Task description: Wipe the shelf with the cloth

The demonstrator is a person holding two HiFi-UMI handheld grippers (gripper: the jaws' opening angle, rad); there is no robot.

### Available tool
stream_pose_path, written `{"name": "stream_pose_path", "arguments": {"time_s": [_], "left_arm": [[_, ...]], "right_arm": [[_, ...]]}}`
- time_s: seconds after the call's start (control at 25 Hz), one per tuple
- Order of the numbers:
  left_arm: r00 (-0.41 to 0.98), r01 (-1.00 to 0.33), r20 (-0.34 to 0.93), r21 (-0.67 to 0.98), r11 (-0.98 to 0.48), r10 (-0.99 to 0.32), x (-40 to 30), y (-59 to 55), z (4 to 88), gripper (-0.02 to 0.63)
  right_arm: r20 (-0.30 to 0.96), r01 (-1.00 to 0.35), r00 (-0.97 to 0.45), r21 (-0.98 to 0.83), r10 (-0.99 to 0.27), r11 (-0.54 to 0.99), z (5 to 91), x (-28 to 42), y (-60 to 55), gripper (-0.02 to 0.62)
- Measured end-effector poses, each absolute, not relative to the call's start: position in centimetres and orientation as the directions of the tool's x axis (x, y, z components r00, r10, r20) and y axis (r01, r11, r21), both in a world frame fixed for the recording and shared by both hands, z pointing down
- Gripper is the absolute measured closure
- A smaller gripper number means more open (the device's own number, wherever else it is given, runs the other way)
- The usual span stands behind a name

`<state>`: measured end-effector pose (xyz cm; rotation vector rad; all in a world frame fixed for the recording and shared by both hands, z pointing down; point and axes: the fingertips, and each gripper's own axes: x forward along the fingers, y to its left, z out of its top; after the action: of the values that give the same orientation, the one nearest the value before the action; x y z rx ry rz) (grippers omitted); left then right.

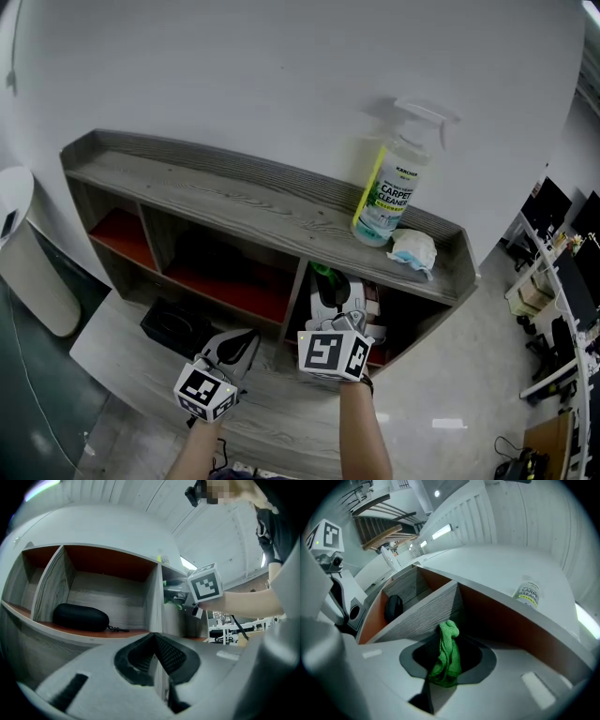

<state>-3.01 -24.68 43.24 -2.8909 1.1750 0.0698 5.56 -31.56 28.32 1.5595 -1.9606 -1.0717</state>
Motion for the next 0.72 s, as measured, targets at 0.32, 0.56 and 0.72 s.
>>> {"name": "stream_pose_path", "arguments": {"time_s": [0.32,0.56,0.72], "left_arm": [[0.718,-0.695,-0.05,0.001,-0.719,-0.694,-2.9,-24.6,43.3,0.607],[0.721,-0.692,-0.049,0.001,-0.722,-0.692,-2.9,-24.3,43.2,0.607],[0.722,-0.691,-0.049,0.0,-0.722,-0.691,-2.9,-24.2,43.2,0.607]], "right_arm": [[-0.275,-0.883,-0.217,0.464,-0.937,0.068,26.6,7.0,-30.7,0.495],[-0.347,-0.951,-0.158,0.305,-0.925,0.048,24.9,8.3,-30.1,0.495],[-0.356,-0.974,-0.101,0.224,-0.929,0.021,24.9,9.4,-29.7,0.495]]}}
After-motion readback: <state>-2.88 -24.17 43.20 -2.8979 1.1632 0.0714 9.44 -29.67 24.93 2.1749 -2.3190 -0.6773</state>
